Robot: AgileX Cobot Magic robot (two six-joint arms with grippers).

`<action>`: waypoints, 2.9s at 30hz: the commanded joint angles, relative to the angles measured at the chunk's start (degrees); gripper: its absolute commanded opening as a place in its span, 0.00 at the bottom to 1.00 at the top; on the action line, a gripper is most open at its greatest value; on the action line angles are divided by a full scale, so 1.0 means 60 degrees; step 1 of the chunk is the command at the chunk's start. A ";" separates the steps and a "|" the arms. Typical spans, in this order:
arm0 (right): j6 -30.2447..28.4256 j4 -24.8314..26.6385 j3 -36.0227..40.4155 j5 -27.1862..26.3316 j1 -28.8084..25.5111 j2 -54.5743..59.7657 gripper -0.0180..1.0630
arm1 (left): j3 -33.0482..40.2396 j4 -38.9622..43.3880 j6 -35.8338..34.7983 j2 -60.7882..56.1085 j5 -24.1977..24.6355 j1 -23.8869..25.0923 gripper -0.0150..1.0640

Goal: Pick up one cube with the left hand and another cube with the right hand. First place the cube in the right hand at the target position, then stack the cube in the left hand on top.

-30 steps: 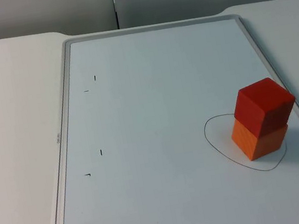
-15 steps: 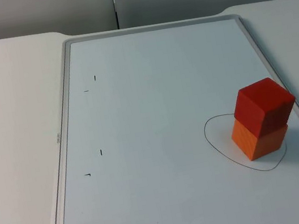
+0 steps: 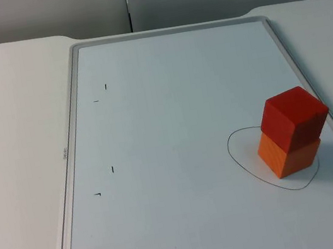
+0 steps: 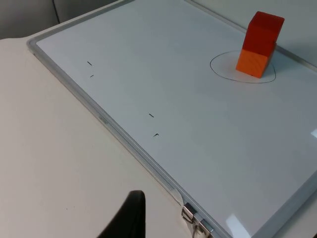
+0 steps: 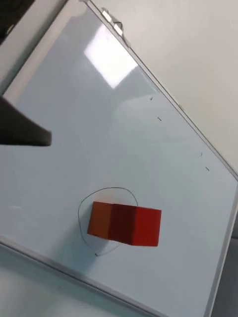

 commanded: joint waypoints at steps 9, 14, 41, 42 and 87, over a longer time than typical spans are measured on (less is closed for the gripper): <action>0.0130 -0.0175 0.0054 -0.0137 0.0017 -0.0025 0.98 | 0.0058 -0.0103 -0.0018 -0.0052 -0.0095 -0.0004 0.99; 0.0484 -0.0392 0.0075 -0.0137 0.0017 -0.0025 0.98 | 0.0058 -0.0103 -0.0018 -0.0052 -0.0095 -0.0004 0.99; 0.0662 -0.0587 0.0077 -0.0152 -0.0380 -0.0025 0.98 | 0.0058 -0.0103 -0.0018 -0.0052 -0.0095 -0.0004 0.99; 0.0662 -0.0587 0.0077 -0.0152 -0.0380 -0.0025 0.98 | 0.0058 -0.0103 -0.0018 -0.0052 -0.0095 -0.0004 0.99; 0.0681 -0.0587 0.0077 -0.0152 -0.4459 -0.0025 0.98 | 0.0058 -0.0101 0.0004 -0.0143 -0.0095 0.6786 0.99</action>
